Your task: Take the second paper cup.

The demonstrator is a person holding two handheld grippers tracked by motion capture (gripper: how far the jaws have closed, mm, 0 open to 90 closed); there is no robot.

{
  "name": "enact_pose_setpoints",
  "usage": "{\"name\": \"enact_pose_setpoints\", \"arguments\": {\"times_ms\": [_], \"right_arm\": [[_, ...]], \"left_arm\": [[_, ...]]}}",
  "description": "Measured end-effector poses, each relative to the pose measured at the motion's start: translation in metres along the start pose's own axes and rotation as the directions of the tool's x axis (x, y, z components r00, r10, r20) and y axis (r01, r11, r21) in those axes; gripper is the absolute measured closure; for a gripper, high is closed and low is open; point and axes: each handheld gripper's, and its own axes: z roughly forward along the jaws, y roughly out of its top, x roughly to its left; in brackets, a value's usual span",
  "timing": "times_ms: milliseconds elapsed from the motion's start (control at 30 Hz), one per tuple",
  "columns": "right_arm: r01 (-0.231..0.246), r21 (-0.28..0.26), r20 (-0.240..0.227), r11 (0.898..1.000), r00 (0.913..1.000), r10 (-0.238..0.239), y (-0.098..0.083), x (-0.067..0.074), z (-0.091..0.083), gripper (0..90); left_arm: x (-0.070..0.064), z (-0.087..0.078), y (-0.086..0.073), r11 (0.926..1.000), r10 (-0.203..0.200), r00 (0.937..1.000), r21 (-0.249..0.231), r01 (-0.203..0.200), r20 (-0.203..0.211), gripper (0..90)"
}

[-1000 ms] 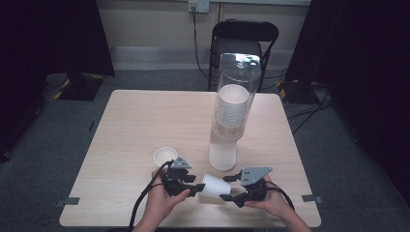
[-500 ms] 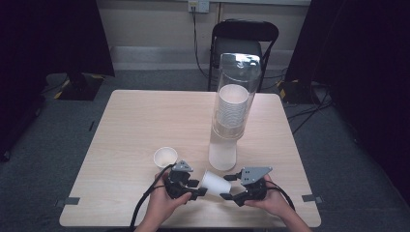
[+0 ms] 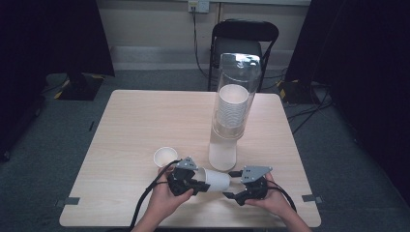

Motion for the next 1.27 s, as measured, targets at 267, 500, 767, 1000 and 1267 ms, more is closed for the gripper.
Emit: {"name": "enact_pose_setpoints", "arguments": {"times_ms": [267,500,767,1000,1267], "right_arm": [[-0.001,0.003,0.003,1.000,1.0000,0.001,-0.001,0.000,0.001,25.6],[-0.001,-0.142,-0.026,0.990,0.9997,-0.003,0.010,0.001,-0.015,56.6],[0.038,-0.020,-0.083,0.999,0.9958,-0.039,0.012,0.009,0.012,55.8],[0.008,-0.008,-0.017,1.000,0.9998,-0.008,0.007,0.005,0.004,38.7],[-0.084,0.130,0.142,0.988,0.9877,0.066,-0.019,-0.013,-0.017,15.1]], "left_arm": [[-0.006,-0.006,0.014,0.9968,0.024,0.9996,0.076,-0.022,-0.013,87.3],[-0.009,-0.009,0.017,0.9869,0.044,0.9984,0.157,-0.038,-0.036,87.3],[-0.021,0.003,0.038,0.9911,0.101,0.9949,0.088,-0.100,-0.006,72.2],[-0.024,-0.003,0.036,0.9904,0.130,0.9915,0.046,-0.130,0.007,52.8],[-0.005,-0.045,-0.037,0.9800,0.199,0.9794,-0.001,-0.199,-0.034,28.6]]}}
